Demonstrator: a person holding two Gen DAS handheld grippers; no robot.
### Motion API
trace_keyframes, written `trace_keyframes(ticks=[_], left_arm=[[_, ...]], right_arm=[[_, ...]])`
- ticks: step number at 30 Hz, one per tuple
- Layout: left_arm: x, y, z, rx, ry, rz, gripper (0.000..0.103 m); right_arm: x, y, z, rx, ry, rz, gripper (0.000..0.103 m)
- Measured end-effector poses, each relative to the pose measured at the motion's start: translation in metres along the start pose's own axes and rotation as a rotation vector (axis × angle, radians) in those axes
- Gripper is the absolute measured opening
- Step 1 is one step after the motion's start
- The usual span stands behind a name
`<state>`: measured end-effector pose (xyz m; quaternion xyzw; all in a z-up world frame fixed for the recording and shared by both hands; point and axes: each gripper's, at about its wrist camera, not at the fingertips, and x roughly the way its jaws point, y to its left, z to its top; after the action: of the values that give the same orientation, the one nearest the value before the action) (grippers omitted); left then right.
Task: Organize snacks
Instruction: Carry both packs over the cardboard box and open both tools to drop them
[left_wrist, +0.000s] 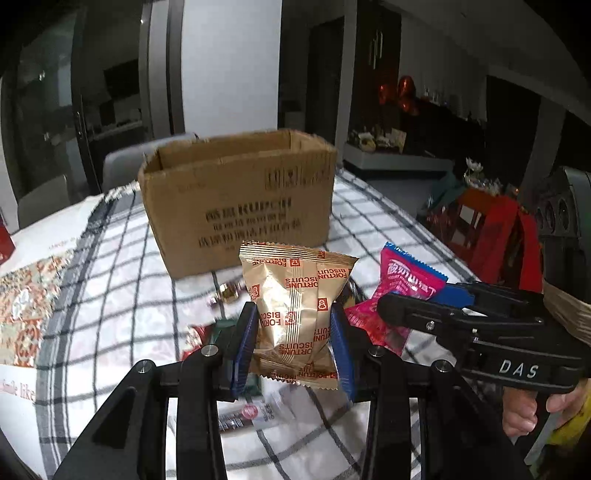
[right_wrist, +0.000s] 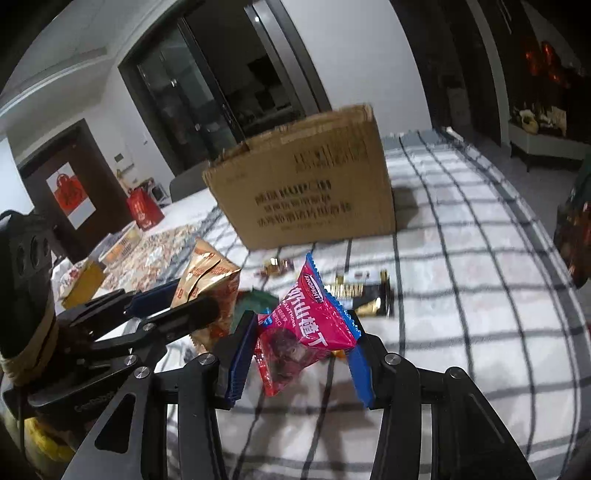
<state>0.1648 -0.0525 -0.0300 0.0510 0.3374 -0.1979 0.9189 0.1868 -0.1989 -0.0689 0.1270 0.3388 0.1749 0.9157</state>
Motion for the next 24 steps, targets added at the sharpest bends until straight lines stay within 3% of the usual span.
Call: trace_keyframes(ticks=[19,24], left_arm=[[-0.022,0.039,0.094,-0.022,-0.214,0.074,0.038],[-0.019,0.054,0.122,-0.021,-0.247,0.085,0.038]], right_arm=[[-0.014,0.032,0.12,-0.121,-0.233,-0.006,0.047],[-0.009,0.037,0.146,-0.14,-0.255,-0.01,0.047]])
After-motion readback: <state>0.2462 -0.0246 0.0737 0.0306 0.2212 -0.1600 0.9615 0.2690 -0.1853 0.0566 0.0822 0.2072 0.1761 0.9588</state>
